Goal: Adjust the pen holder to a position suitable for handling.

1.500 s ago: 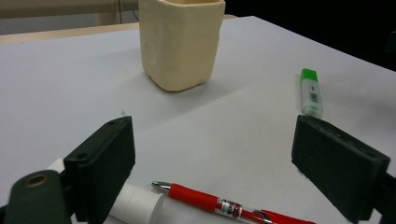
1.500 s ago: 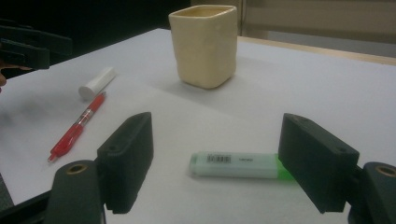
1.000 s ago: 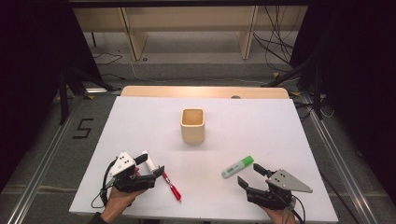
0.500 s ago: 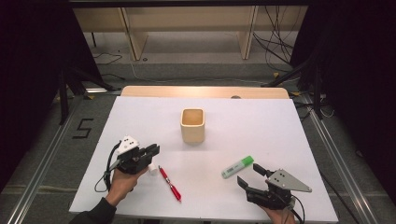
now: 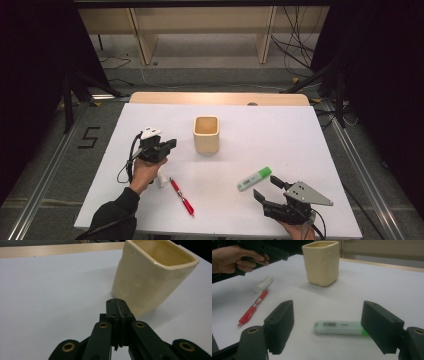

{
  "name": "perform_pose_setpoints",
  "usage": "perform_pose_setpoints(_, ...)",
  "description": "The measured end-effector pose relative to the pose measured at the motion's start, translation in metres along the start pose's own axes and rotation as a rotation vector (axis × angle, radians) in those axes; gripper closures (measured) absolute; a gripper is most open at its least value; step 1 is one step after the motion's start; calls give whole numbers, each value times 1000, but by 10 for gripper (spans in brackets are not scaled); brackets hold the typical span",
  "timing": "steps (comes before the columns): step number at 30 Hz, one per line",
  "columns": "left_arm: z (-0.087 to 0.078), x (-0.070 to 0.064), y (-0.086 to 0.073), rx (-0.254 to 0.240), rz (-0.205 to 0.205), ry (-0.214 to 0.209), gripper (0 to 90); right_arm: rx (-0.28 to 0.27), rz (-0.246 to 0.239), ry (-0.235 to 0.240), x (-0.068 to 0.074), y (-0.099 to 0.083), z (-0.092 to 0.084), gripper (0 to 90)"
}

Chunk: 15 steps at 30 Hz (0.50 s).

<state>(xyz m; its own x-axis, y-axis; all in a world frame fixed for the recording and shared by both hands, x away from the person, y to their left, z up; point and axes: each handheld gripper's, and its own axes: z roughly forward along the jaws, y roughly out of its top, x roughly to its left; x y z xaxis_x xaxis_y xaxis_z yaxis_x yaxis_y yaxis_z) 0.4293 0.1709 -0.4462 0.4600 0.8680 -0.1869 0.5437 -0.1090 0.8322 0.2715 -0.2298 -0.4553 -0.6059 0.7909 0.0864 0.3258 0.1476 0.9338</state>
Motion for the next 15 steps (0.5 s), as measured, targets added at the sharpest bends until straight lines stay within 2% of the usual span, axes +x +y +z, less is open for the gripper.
perform_pose_setpoints(6,15,0,7,20,-8,12,893,3,1,3,0,0,0,273)
perform_pose_setpoints(11,36,0,14,46,-18,21,893,2,-2,5,1,0,0,274)
perform_pose_setpoints(12,36,0,14,46,-18,21,893,3,-2,5,1,0,0,274)
perform_pose_setpoints(13,44,0,16,61,-23,28,893,3,-1,5,0,0,0,273)
perform_pose_setpoints(15,47,0,16,67,-23,31,893,4,-1,5,0,0,1,273)
